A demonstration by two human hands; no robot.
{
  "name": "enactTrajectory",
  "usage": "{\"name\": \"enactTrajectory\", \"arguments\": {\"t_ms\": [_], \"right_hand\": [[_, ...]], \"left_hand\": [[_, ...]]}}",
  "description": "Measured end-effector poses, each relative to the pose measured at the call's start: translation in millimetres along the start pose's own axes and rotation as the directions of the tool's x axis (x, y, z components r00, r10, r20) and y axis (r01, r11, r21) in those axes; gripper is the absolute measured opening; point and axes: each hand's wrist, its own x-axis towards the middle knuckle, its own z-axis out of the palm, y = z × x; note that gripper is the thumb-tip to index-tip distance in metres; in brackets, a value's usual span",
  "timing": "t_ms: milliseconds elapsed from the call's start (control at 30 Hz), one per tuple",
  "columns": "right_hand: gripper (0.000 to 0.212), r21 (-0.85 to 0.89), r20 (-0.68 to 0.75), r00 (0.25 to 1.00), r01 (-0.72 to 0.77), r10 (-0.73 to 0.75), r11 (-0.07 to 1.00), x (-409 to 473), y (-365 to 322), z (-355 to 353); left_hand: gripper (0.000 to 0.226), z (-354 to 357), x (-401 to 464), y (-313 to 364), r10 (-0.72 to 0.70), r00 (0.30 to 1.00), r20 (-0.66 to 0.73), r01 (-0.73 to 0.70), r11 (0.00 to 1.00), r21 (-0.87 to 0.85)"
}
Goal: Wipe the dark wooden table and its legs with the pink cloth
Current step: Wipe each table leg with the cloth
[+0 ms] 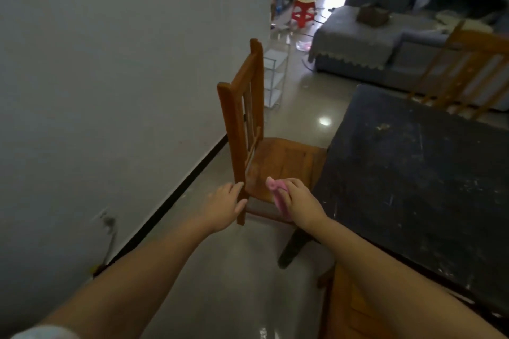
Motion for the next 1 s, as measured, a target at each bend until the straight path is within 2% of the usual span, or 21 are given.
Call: {"name": "enactTrajectory", "arguments": {"t_ms": [200,300,400,567,633,767,800,900,1000], "right_hand": [[0.037,0.037,-0.137,0.984,-0.109,0.113,0.993,44,21,-21],[0.034,0.157,-0.219,0.956,-0.164,0.196,0.974,74,33,-32],[0.032,0.245,-0.239,0.93,-0.219,0.278,0.944,107,39,-49],[0.034,0.216,-0.256,0.912,-0.269,0.32,0.939,141,33,-69],[0.027,0.261,-0.293,0.874,-0.317,0.388,0.912,151,31,-73],[0.017,0.415,-0.413,0.719,-0.397,0.559,0.818,160,45,-66],[0.021,0.459,-0.454,0.661,-0.402,0.598,0.792,157,45,-61],[0.044,0.557,-0.522,0.415,-0.495,0.745,0.667,143,33,-45],[0.053,0.608,-0.534,0.262,-0.542,0.804,0.581,122,22,-20]], "left_hand": [[0.053,-5,78,14,0.146,0.985,0.092,-0.146,0.989,-0.006],[0.054,-11,121,22,0.24,0.967,0.086,-0.242,0.97,0.014],[0.054,-28,163,24,0.29,0.953,0.086,-0.291,0.957,-0.007],[0.054,-51,224,23,0.37,0.923,0.104,-0.369,0.929,-0.03],[0.054,-51,248,27,0.421,0.897,0.135,-0.421,0.907,-0.033],[0.053,-41,292,39,0.566,0.79,0.235,-0.571,0.819,-0.05],[0.053,-36,299,41,0.605,0.751,0.264,-0.612,0.788,-0.068],[0.052,-28,304,47,0.692,0.633,0.347,-0.71,0.697,-0.095],[0.051,-19,293,51,0.751,0.514,0.414,-0.773,0.615,-0.155]]}}
